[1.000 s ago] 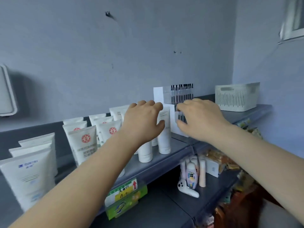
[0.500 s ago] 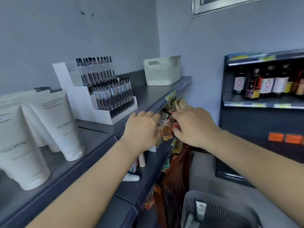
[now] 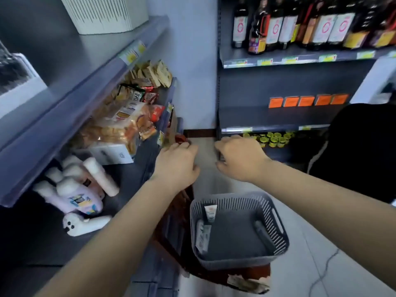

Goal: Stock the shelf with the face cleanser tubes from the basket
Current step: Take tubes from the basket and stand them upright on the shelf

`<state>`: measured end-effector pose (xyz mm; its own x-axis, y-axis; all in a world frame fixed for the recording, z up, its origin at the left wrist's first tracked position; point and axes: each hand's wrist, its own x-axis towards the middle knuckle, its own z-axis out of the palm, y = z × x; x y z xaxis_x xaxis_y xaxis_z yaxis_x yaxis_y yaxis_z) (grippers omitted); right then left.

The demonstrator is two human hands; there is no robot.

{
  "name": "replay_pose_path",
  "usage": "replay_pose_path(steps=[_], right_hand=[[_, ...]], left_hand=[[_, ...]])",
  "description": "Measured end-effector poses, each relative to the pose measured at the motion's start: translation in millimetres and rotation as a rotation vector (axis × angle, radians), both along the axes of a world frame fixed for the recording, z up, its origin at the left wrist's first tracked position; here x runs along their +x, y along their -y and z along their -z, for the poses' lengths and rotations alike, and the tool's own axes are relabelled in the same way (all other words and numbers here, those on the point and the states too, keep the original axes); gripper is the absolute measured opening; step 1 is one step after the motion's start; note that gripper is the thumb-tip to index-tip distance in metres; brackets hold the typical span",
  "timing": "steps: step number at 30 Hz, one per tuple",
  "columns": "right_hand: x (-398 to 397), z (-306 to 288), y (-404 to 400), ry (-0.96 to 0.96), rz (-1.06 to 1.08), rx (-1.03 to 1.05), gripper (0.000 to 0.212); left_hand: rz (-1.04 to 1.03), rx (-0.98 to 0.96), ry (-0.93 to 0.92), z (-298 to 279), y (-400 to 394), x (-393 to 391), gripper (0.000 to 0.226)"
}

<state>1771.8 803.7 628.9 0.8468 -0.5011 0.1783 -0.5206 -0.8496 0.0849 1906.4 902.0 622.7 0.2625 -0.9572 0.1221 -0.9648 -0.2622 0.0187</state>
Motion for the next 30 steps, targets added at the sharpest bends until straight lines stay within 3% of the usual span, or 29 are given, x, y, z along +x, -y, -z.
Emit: replay_pose_path(steps=[7,15,21,25,30], right_hand=[[-27,103,30,-0.143,0.195,0.405,0.04],[-69,231,72,-0.148,0.507,0.87,0.029],[-89,331,98,-0.333,0.6,0.964,0.03],[-96,397,108,-0.429,0.684,1.04,0.045],[-102,462,112,-0.472,0.736,0.978,0.061]], left_hand=[[-0.103,0.232,-0.497,119,32,-11,0.038],[-0.342,0.379,-0.833,242,58,-22,0.024],[-0.516,0.42,-0.927,325,76,-24,0.043],[-0.648,0.358,-1.004,381,89,-21,0.045],[-0.676,0.274,-1.061,456,99,-14,0.061]])
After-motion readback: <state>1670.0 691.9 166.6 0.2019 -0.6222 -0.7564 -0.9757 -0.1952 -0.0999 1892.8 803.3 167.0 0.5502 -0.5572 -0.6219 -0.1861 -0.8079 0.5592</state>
